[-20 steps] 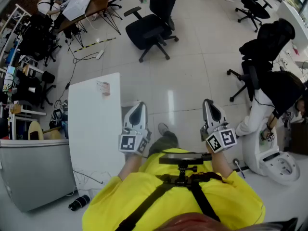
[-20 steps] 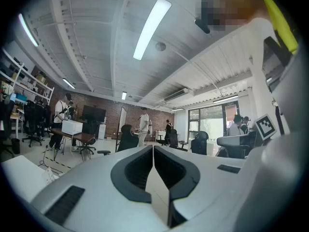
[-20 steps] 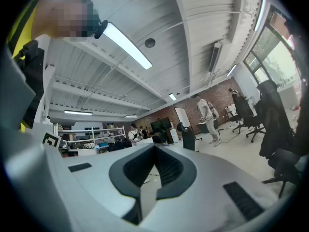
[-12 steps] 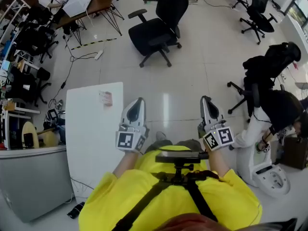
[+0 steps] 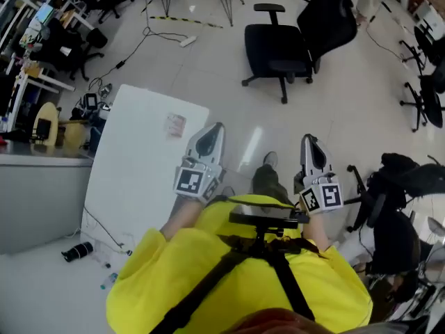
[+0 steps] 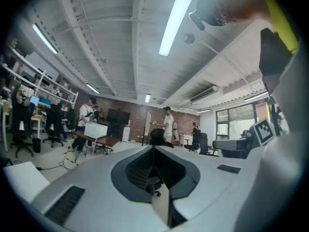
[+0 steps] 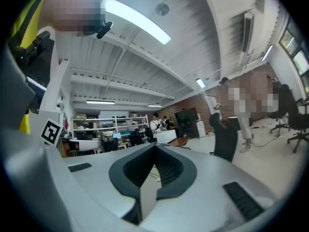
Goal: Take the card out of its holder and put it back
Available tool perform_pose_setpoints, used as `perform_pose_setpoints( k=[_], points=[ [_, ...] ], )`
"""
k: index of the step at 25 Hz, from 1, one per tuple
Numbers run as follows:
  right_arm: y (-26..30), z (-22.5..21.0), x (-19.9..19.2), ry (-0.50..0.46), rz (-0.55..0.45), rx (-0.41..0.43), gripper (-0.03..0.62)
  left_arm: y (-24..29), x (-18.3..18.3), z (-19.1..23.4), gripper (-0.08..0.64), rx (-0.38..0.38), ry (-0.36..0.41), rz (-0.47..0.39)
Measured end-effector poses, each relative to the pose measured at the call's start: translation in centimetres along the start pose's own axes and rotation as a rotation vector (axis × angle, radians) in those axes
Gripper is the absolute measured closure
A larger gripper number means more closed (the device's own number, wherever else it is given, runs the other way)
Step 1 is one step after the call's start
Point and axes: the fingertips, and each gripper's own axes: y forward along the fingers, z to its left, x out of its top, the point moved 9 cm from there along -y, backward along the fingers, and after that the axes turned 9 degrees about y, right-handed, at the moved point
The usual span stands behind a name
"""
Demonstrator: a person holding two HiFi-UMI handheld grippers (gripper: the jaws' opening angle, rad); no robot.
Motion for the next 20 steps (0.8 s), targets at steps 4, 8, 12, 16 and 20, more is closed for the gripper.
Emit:
perform_pose_setpoints(
  k=[4,8,12,16,20],
  points=[
    [10.7,-2.3,1.1,-0.010,0.101,0.230,0.589,2.1,-0.2,4.0,0.551,0.236,0.001,0.013],
    [19.0,-2.9,1.9,-0.043,0.169,0.466,0.589,2.4,-1.1,6.8,0.551,0.450,0.034,0.034],
    [25.7,-2.2,-0.2,-0.040,0.278,0.594,0.589,0.7,-2.0,8.4,0.551,0.707,0.036,0.068],
    [29.4,1.3,-3.4,-0.016,0.403,0.688,0.589,-2.3,-4.3,10.0,0.551,0.880,-0.014,0.130],
    [32.4,6.5,-6.5,-0.073,0.490,0.839,0.588,-5.4,-7.5,12.0,0.551,0.899,-0.037,0.176]
  ],
)
